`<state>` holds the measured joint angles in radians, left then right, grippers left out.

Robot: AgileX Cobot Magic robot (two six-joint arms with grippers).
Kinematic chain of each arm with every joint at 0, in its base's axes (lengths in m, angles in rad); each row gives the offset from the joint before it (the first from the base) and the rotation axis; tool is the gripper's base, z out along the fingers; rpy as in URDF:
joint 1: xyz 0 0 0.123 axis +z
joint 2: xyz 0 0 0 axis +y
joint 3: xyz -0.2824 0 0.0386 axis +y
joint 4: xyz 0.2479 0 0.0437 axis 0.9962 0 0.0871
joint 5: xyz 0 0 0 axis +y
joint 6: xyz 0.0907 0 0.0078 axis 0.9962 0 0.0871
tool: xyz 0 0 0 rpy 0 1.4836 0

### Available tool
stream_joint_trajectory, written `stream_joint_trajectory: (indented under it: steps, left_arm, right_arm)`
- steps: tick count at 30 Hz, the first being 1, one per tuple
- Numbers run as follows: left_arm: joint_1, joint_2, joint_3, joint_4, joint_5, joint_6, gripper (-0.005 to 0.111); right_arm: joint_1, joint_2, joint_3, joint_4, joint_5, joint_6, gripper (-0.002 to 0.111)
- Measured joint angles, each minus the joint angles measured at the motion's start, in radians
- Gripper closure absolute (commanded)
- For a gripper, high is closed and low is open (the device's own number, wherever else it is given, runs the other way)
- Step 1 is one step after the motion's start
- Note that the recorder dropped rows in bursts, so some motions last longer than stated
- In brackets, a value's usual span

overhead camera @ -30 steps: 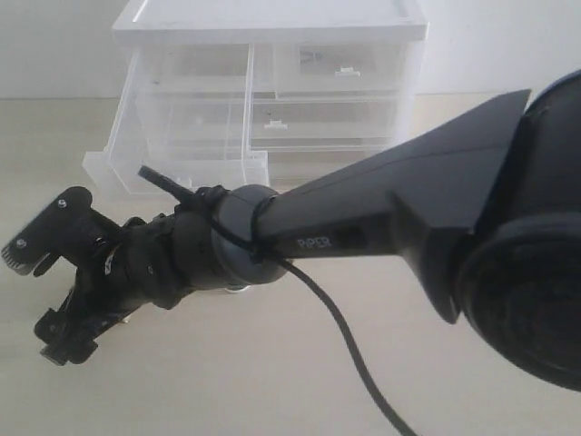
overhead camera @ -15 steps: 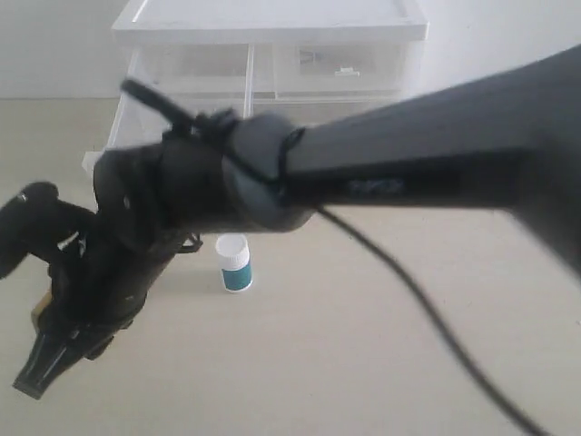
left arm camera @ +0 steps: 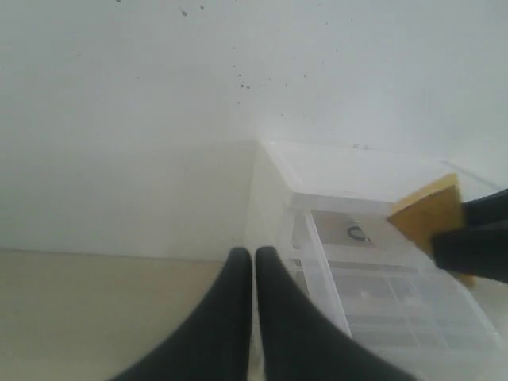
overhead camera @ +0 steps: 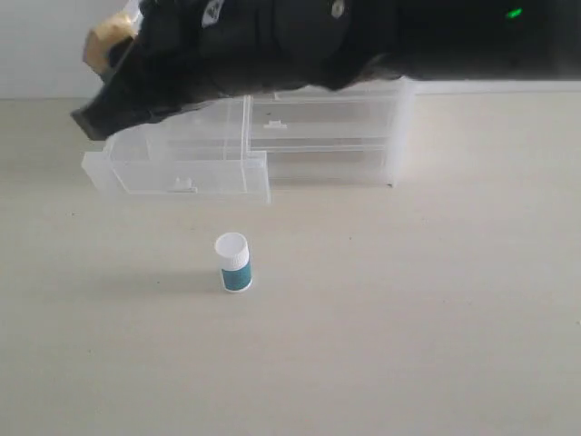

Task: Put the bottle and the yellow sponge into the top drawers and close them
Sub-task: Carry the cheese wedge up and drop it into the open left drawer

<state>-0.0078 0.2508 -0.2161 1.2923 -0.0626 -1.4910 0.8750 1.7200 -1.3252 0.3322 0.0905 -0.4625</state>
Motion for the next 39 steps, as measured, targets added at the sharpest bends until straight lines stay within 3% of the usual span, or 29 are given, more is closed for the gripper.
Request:
stream_joint_trajectory:
  steps: [1, 3, 6, 7, 9, 11, 13, 14, 15, 19, 24, 26, 31, 39]
  left_arm:
    - [0.000, 0.000, 0.000, 0.000, -0.007, 0.000, 0.103]
    - [0.000, 0.000, 0.000, 0.000, -0.009, 0.000, 0.103]
    - [0.000, 0.000, 0.000, 0.000, -0.013, 0.000, 0.103]
    - [0.000, 0.000, 0.000, 0.000, -0.015, 0.000, 0.103]
    - [0.000, 0.000, 0.000, 0.000, -0.019, 0.000, 0.103]
    - [0.000, 0.000, 0.000, 0.000, -0.023, 0.000, 0.103]
    - [0.000, 0.000, 0.000, 0.000, -0.023, 0.000, 0.103]
    - [0.000, 0.000, 0.000, 0.000, -0.023, 0.000, 0.103]
    - [0.000, 0.000, 0.000, 0.000, -0.023, 0.000, 0.103]
    - [0.000, 0.000, 0.000, 0.000, -0.033, 0.000, 0.103]
    - [0.000, 0.000, 0.000, 0.000, -0.034, 0.000, 0.103]
    - [0.000, 0.000, 0.000, 0.000, -0.034, 0.000, 0.103]
    - [0.000, 0.000, 0.000, 0.000, -0.034, 0.000, 0.103]
    - [0.000, 0.000, 0.000, 0.000, -0.034, 0.000, 0.103]
  right_arm:
    - [-0.029, 0.064, 0.000, 0.000, -0.055, 0.006, 0.104]
    - [-0.050, 0.126, 0.000, 0.000, -0.085, 0.014, 0.086]
    - [-0.057, 0.149, 0.000, 0.000, -0.101, 0.016, 0.050]
    - [-0.057, 0.153, 0.000, 0.000, -0.106, 0.018, 0.034]
    - [-0.059, 0.157, 0.000, 0.000, -0.111, 0.018, 0.016]
    - [-0.059, 0.146, 0.000, 0.000, -0.090, 0.018, 0.023]
    - [-0.059, 0.089, 0.000, 0.000, 0.002, 0.022, 0.062]
    - [-0.059, 0.061, 0.000, 0.000, 0.050, 0.022, 0.095]
    - [-0.048, 0.003, 0.000, 0.000, 0.126, 0.020, 0.106]
    - [0.032, -0.038, 0.000, 0.007, 0.273, 0.009, 0.101]
    - [0.090, 0.069, 0.002, 0.007, 0.327, -0.060, 0.102]
    - [0.090, 0.097, 0.004, 0.000, 0.302, -0.062, 0.109]
    - [0.077, 0.115, 0.004, -0.096, 0.166, -0.049, 0.109]
    - [0.022, 0.115, 0.004, -0.125, 0.204, -0.016, 0.109]
